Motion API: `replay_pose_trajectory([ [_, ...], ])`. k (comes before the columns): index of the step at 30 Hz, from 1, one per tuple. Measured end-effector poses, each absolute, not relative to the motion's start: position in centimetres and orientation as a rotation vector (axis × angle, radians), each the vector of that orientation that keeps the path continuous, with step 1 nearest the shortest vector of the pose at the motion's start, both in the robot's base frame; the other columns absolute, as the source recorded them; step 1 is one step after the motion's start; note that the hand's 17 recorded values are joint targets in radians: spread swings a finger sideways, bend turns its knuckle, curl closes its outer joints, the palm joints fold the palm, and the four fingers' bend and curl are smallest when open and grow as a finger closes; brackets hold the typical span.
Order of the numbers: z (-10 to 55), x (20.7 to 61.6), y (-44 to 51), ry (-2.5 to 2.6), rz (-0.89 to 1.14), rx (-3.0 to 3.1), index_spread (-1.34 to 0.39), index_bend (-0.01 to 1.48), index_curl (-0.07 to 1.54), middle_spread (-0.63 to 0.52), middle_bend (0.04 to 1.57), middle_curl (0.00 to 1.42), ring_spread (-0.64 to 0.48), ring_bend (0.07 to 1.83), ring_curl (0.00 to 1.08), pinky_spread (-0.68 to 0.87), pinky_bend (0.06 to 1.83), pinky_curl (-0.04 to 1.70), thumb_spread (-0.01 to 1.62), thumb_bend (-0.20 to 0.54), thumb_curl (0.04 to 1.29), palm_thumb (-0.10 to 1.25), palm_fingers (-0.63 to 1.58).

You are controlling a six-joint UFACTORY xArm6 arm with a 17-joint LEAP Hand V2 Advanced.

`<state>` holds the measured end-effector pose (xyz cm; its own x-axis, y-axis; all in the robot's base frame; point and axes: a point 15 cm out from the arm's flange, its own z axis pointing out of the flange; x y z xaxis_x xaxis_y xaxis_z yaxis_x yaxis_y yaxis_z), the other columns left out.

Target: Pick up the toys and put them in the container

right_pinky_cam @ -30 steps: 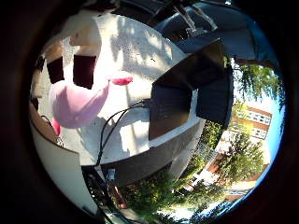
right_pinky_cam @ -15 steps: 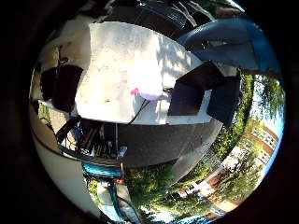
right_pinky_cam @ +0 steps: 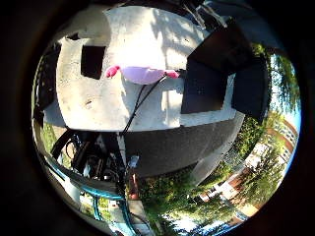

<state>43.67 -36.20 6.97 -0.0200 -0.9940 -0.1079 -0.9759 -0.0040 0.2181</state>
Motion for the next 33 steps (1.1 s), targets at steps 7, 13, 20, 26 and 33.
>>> replay_pose_trajectory([
  [7,2.2,46.3,-39.6,-2.131,-0.164,2.148,-0.33,0.17,0.50,0.06,0.22,0.41,0.25,0.52,0.33,0.39,0.45,0.61,1.14,-0.036,0.47,0.70,-0.09],
  [13,-2.4,47.9,-42.0,-2.123,0.013,2.145,-0.28,0.15,0.41,0.06,0.18,0.37,0.25,0.47,0.31,0.42,0.41,0.54,1.12,-0.032,0.44,0.68,0.02],
  [20,-5.5,46.7,-41.5,-2.119,-0.041,2.122,-0.22,0.16,0.36,0.05,0.18,0.35,0.26,0.44,0.30,0.43,0.42,0.49,1.11,-0.031,0.41,0.67,0.08],
  [26,-7.2,45.9,-41.2,-2.074,-0.067,2.108,-0.16,0.16,0.32,0.02,0.20,0.36,0.28,0.47,0.30,0.46,0.46,0.46,1.10,-0.030,0.40,0.67,0.27],
  [33,-8.0,45.0,-41.2,-2.004,-0.085,2.087,-0.29,0.15,0.33,-0.07,0.58,0.51,0.19,0.90,0.44,0.48,0.68,0.53,1.09,-0.012,0.40,0.73,1.20],
])
